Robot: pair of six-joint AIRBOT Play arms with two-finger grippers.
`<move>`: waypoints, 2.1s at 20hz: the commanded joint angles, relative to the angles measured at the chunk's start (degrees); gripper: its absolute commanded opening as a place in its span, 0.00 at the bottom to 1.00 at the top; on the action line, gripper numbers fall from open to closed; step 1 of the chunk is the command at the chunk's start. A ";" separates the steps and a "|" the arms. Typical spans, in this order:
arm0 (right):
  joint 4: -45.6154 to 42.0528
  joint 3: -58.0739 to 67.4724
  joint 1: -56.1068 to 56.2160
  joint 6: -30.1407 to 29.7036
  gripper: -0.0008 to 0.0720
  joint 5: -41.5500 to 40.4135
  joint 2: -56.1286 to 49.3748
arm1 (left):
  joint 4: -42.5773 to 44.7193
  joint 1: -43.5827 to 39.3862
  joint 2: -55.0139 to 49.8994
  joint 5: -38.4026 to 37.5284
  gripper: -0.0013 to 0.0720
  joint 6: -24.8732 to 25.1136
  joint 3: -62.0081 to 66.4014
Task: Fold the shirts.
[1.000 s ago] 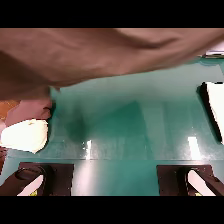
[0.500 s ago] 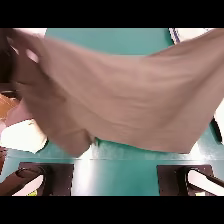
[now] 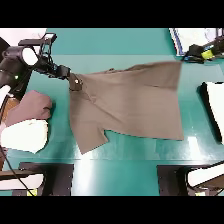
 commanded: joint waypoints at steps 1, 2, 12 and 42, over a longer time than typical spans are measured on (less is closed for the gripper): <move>0.76 0.07 -0.15 0.07 0.67 -3.15 -2.75 | -0.63 3.08 -3.74 -2.58 0.76 -0.04 3.85; 2.51 0.04 -0.96 -0.11 0.65 -1.42 -2.25 | -0.68 4.46 -3.67 -7.17 0.76 -0.04 5.81; 14.53 -29.33 -7.91 -6.16 0.57 1.95 18.62 | -13.51 8.85 16.35 -5.86 0.77 0.79 -34.62; 5.42 -92.37 -27.69 -1.05 0.70 -11.96 45.72 | -31.65 8.85 16.98 0.90 0.06 11.80 -35.21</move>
